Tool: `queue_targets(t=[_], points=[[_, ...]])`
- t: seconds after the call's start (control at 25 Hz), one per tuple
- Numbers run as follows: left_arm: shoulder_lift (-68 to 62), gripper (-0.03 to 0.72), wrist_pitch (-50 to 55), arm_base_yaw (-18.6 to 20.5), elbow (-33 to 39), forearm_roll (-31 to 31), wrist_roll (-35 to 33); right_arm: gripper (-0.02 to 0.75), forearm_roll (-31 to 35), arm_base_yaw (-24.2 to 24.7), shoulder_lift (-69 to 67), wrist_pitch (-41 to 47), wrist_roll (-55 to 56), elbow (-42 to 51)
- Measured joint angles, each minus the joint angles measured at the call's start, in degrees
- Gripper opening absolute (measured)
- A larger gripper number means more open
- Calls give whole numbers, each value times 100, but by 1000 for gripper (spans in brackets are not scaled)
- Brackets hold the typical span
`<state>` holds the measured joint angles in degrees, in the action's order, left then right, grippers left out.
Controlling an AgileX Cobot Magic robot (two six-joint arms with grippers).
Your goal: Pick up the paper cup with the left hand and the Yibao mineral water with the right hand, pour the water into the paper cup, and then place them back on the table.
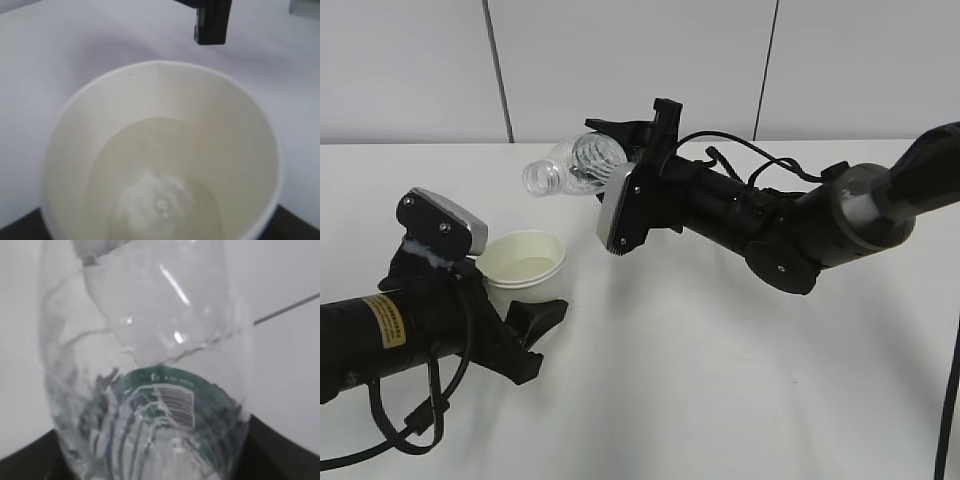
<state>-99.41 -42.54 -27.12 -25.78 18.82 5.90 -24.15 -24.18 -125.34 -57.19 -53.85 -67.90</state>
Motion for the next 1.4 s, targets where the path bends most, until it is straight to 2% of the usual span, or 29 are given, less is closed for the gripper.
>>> queue_targets(t=[0.4, 0.6, 0.92, 1.24, 1.4], points=[[0, 441, -361, 0, 0, -601, -139, 451, 883, 0, 0, -37, 3145, 0], [0, 441, -660, 0, 0, -992, -220, 451, 1018, 0, 23, 31, 4646, 53], [-87, 441, -951, 26, -49, -1808, -697, 451, 1291, 0, 564, 437, 5186, 599], [-632, 441, -978, 497, -508, -1914, -769, 451, 2294, 0, 1017, 423, 5218, 1717], [-914, 441, -990, 707, -741, -1882, -769, 451, 2823, 0, 1052, 68, 5218, 2267]])
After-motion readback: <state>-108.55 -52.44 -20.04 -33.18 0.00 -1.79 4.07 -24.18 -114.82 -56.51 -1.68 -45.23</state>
